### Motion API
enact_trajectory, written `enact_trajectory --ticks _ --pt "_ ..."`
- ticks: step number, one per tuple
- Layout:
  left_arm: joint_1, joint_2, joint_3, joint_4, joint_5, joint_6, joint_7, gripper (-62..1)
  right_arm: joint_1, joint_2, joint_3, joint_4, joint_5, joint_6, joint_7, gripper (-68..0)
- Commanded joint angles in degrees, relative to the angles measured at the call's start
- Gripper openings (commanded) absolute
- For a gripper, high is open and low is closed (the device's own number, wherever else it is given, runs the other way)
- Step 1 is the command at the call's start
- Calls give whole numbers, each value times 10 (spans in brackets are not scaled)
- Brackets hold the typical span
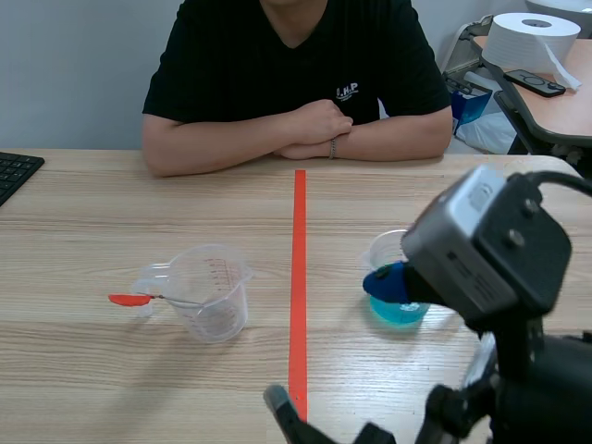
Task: Do the redox reaction experiment.
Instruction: 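Return to the home posture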
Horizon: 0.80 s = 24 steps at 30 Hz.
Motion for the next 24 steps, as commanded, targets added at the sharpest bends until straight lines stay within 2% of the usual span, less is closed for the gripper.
enact_trajectory --ticks 1,5,10,17,24 --pt "6 0 1 7 -2 -1 -3 -582 -17 19 15 14 6 -12 30 4" --pt "6 0 1 7 -2 -1 -3 -582 -80 48 47 29 6 -16 80 4" --pt "6 0 1 7 -2 -1 -3 -582 -146 73 97 46 6 -40 142 4" --pt "6 0 1 7 -2 -1 -3 -582 -213 81 178 68 6 -43 205 4" --pt "6 0 1 7 -2 -1 -3 -582 -221 81 229 68 -2 -44 218 4"
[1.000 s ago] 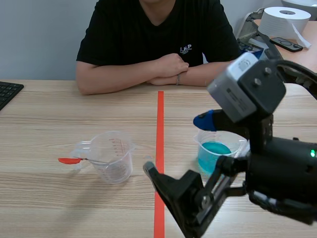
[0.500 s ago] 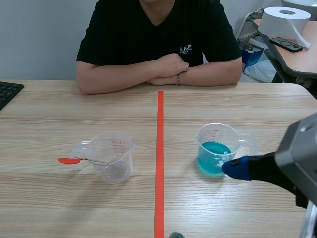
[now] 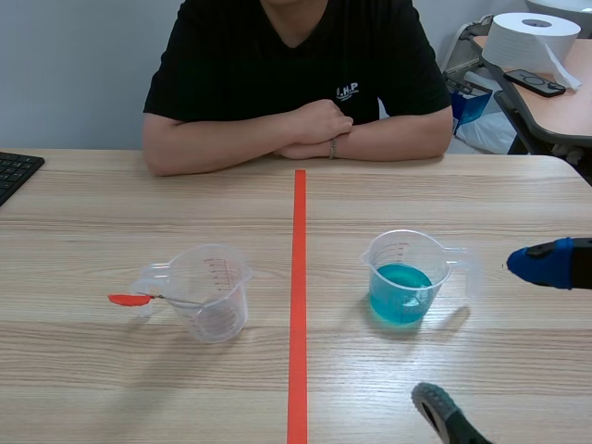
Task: Do the redox reaction experiment.
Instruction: 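Return to the home posture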
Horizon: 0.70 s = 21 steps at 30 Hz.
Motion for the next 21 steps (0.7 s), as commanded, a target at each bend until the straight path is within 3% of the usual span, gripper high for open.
enact_trajectory --ticks 1,14,21 --pt "6 0 1 7 -2 -1 -4 -582 5 1 3 9 -3 -2 10 4" --pt "6 0 1 7 -2 -1 -4 -582 5 1 3 9 -49 -2 1 4" --pt "6 0 1 7 -2 -1 -4 -582 7 1 4 9 -50 -2 -5 4"
